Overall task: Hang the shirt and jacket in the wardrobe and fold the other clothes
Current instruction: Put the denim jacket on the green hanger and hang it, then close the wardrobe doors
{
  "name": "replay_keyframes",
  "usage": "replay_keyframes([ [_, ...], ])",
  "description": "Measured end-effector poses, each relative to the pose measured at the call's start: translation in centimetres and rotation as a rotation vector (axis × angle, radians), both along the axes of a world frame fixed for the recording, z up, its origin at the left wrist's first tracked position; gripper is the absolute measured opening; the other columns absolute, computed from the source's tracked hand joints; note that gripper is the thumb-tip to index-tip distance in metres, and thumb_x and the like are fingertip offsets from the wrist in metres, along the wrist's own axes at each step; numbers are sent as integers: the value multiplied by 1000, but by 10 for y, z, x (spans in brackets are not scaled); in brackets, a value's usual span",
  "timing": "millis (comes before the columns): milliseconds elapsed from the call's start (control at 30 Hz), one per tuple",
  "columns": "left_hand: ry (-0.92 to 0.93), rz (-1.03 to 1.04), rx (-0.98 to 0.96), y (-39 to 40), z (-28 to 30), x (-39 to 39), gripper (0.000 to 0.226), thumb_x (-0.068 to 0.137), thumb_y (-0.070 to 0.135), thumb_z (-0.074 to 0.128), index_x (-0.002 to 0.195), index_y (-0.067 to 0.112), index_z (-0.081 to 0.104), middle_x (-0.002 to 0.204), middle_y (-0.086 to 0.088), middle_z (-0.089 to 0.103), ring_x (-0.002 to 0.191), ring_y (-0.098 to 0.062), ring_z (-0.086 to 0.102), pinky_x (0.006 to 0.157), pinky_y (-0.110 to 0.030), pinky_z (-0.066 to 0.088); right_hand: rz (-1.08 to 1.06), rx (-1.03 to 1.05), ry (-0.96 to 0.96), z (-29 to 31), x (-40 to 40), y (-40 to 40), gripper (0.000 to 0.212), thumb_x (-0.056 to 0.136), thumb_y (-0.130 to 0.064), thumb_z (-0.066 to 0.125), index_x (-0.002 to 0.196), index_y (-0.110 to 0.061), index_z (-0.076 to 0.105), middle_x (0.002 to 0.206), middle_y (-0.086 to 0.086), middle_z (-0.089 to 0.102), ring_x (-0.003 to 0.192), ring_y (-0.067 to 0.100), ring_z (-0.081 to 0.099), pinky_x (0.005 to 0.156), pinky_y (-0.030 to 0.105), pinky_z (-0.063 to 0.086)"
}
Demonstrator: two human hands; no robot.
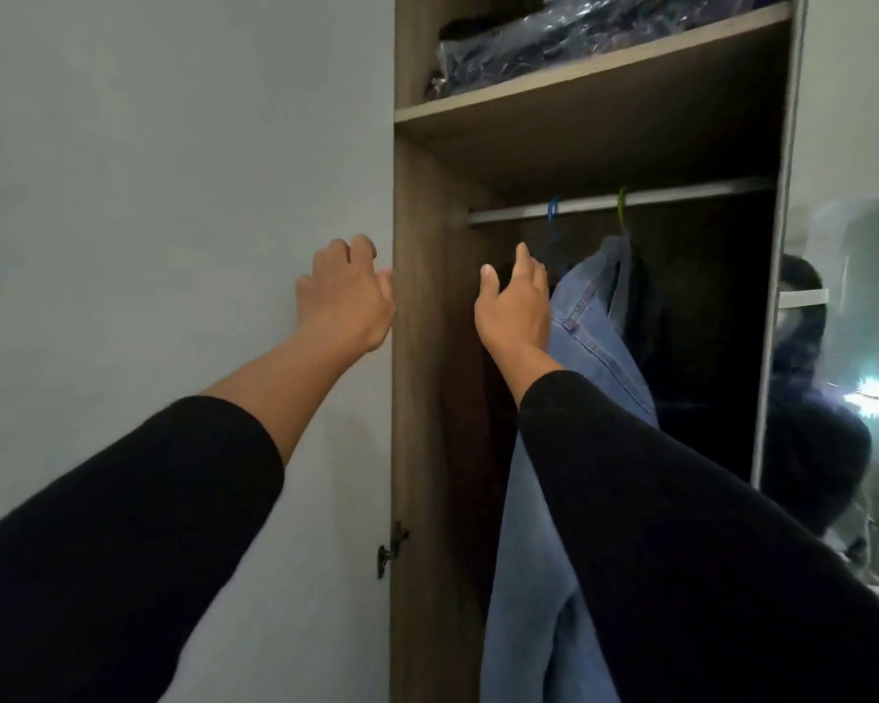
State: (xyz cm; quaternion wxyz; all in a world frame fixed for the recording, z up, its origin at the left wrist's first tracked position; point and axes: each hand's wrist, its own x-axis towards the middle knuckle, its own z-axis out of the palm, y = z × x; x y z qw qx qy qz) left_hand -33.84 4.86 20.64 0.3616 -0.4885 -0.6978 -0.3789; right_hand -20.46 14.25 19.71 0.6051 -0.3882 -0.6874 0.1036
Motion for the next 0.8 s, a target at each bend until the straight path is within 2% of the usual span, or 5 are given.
replay_keyframes([
  [167,23,127,42,-72,-8,-17,34,99,29,33,126,9,42,123,-13,46,112,-30,44,87,-41,37,120,-2,-58,-21,-36,-58,60,100,-37,37,151,-15,16,158,6,17,147,19,9,119,39,15],
  [433,54,392,149,-184,-1,-41,35,97,28,39,126,11,44,126,-10,44,116,-27,42,87,-38,35,363,61,-169,-39,-98,-151,61,99,-39,38,150,-13,19,156,7,21,145,23,18,118,37,19],
  [533,-1,492,185,-214,-4,-51,40,95,28,41,131,12,41,133,-10,39,122,-27,38,91,-39,33,478,90,-227,-54,-112,-187,64,98,-42,40,150,-11,19,156,7,22,145,23,17,118,39,19],
  [733,-203,391,169,-217,-6,-53,58,99,28,37,149,11,13,153,-10,19,141,-26,19,109,-44,24,540,188,-361,-76,-126,-216,70,96,-48,40,151,-13,14,158,3,17,147,19,8,120,37,13],
  [800,-319,321,190,-218,-2,-54,59,100,28,36,150,10,10,154,-11,22,141,-28,22,111,-45,23,533,229,-405,-80,-127,-222,69,97,-48,38,151,-14,12,159,1,14,148,18,5,119,38,11],
])
